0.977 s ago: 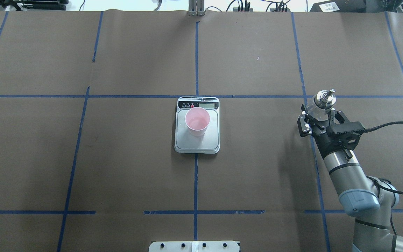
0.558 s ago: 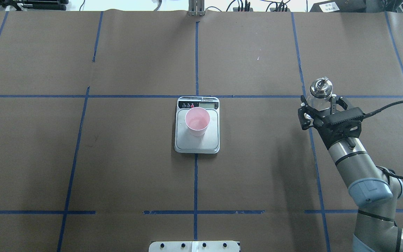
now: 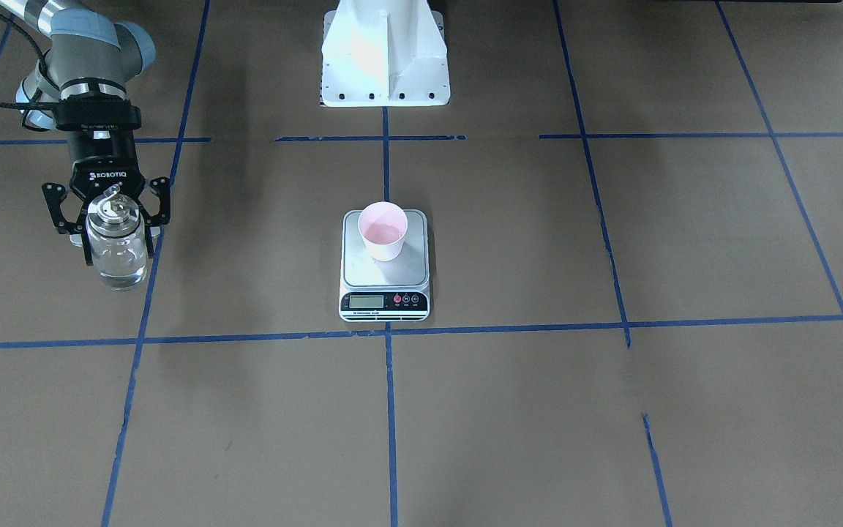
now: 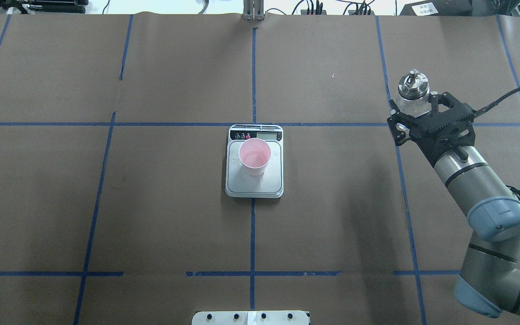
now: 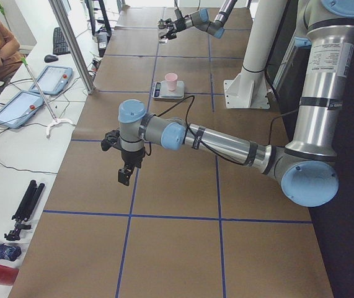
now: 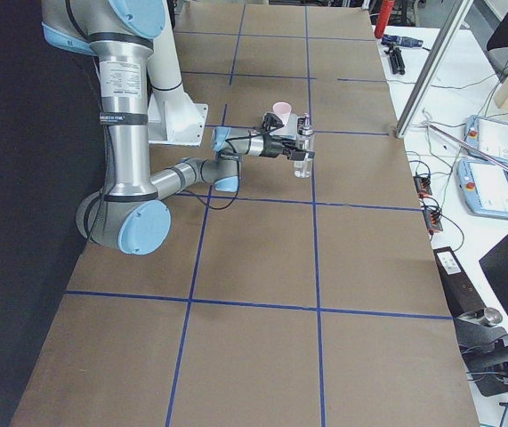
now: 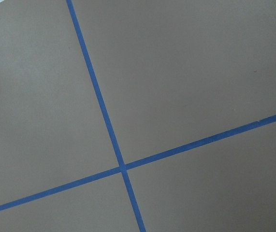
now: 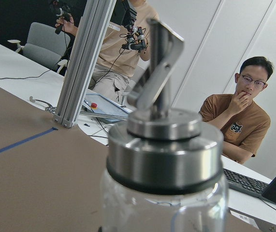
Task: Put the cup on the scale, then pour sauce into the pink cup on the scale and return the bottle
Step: 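Lift the sauce bottle with the right gripper and tilt it sideways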
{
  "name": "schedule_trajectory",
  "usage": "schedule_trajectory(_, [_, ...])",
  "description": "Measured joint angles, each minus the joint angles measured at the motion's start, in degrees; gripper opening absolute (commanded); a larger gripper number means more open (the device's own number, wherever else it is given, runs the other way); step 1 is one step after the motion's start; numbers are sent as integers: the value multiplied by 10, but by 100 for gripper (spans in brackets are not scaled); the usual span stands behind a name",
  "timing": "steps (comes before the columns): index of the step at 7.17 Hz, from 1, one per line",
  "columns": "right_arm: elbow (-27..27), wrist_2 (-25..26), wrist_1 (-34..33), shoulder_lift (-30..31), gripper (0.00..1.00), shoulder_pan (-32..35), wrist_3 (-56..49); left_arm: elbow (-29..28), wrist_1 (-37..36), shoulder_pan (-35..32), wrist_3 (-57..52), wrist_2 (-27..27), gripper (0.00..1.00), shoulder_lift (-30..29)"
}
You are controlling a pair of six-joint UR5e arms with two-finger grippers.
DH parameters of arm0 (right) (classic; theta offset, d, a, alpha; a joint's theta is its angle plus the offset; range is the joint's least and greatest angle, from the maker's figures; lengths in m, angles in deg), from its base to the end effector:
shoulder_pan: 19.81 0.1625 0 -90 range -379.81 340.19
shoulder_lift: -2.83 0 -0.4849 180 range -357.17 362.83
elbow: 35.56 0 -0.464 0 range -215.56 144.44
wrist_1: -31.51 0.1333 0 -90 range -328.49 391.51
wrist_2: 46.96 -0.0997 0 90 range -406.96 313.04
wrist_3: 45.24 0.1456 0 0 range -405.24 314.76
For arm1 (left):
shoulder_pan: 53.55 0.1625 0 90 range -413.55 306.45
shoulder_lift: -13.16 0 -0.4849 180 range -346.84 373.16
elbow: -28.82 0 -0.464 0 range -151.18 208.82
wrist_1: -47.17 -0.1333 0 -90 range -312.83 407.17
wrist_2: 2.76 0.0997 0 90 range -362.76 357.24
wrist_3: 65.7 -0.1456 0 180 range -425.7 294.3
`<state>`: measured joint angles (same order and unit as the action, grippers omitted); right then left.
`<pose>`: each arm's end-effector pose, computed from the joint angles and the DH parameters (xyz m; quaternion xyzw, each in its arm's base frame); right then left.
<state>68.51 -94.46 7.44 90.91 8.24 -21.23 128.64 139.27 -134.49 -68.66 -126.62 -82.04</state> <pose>-0.4052 -0.4784 0.4357 0.6336 -0.2163 -0.0041 0.7428 0.0466 -0.6234 0.6114 0.1269 0.2951 0.1422 0.9363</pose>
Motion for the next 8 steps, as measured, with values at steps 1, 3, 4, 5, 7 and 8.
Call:
schedule_trajectory(1, [40,-3,-60,-7,0,5,-34,-2,0,-6,-17,0,100,3])
schedule_trajectory(3, [73,-2,-117,-23,0,10,-102,-16,0,-13,-34,-1,100,11])
schedule_trajectory(4, [76,1,-127,-25,0,10,-129,-22,-1,-17,-46,-3,100,14])
schedule_trajectory(5, [75,4,-131,-31,0,9,-144,-26,0,-21,-60,-4,100,20])
schedule_trajectory(7, [67,27,-186,-70,0,3,-155,-30,2,-29,-73,-5,100,37])
schedule_trajectory(8, [65,51,-217,-90,0,-6,-170,-38,2,-35,-77,-18,100,41])
